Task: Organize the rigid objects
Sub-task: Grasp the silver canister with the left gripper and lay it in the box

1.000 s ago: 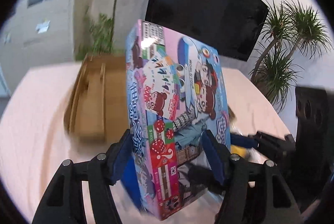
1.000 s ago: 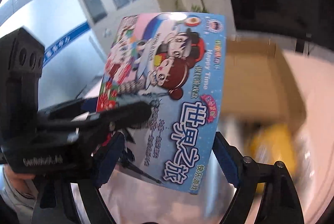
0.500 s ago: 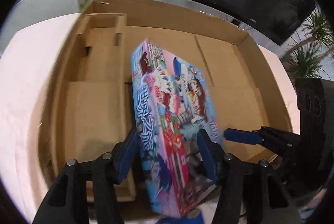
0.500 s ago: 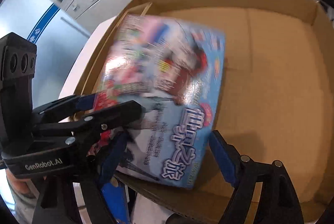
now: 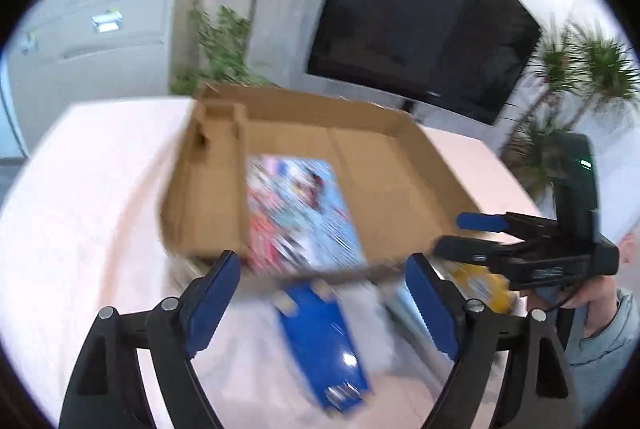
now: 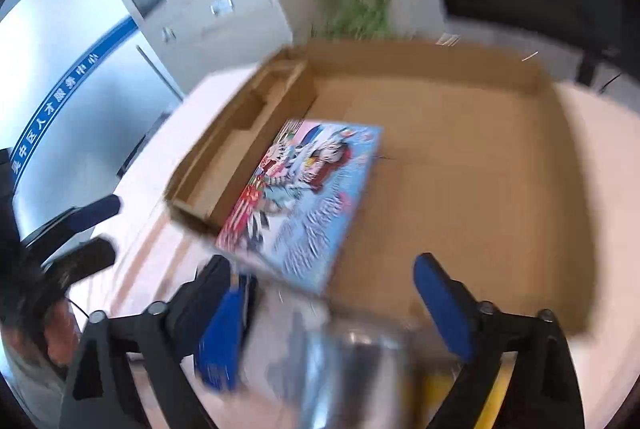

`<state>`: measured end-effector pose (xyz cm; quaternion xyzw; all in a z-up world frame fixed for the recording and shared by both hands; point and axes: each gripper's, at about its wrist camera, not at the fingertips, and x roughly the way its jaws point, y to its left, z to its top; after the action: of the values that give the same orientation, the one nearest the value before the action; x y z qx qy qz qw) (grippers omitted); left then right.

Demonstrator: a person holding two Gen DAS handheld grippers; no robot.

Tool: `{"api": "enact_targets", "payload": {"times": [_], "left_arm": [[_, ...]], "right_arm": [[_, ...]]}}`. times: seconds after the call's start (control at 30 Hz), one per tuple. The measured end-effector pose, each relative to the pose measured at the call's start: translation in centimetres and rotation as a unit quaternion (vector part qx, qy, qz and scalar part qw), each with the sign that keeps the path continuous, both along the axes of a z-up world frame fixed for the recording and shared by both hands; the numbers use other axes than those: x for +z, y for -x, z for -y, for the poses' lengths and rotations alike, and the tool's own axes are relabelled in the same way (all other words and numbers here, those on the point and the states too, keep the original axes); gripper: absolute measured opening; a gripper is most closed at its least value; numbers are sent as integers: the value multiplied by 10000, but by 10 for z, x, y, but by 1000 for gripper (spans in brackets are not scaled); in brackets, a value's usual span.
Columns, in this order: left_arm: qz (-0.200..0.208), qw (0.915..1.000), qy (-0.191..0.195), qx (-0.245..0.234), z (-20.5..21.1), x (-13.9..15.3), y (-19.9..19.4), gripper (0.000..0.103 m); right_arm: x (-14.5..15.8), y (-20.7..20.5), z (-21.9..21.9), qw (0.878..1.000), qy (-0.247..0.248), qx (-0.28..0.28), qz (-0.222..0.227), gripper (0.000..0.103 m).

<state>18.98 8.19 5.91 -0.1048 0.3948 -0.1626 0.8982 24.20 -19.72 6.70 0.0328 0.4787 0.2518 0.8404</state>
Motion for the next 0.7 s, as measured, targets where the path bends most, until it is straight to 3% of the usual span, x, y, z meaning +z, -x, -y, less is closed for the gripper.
{"api": "enact_targets", "payload": {"times": [0.1,0.17,0.2,0.33,0.47,0.57,0.6,0.63,0.7], "left_arm": [[-307,9981,471,-237,13,-20,17,84],[-580,9948,749,-378,27,-38,24,84],[-732,9926,881,-412,33,-46,26,84],[-1279,9785,1547,-477,43,-66,32,84],[-1833,9649,1765,-651,61,-85,39,84],[-2241,9567,1693,-767,78,-100,47,84],[-2310,9553,1671,-786,82,-104,46,84],[-2351,9552,1634,-748,84,-108,43,84],[-2465,9517,1702,-676,84,-117,30,84]], "right_arm": [[-5,61,25,9997,84,22,-214,92],[-14,78,29,9990,285,-10,-341,80],[-24,89,30,9983,381,-14,-444,66],[-36,114,7,9968,761,-24,-231,58],[-48,137,-14,9971,579,150,-463,60],[-51,163,-10,9911,-164,688,-1124,64],[-50,167,0,9884,-492,713,-1244,73],[-49,166,9,9882,-639,571,-1271,83],[-60,152,27,9848,-872,124,-1494,84]]}}
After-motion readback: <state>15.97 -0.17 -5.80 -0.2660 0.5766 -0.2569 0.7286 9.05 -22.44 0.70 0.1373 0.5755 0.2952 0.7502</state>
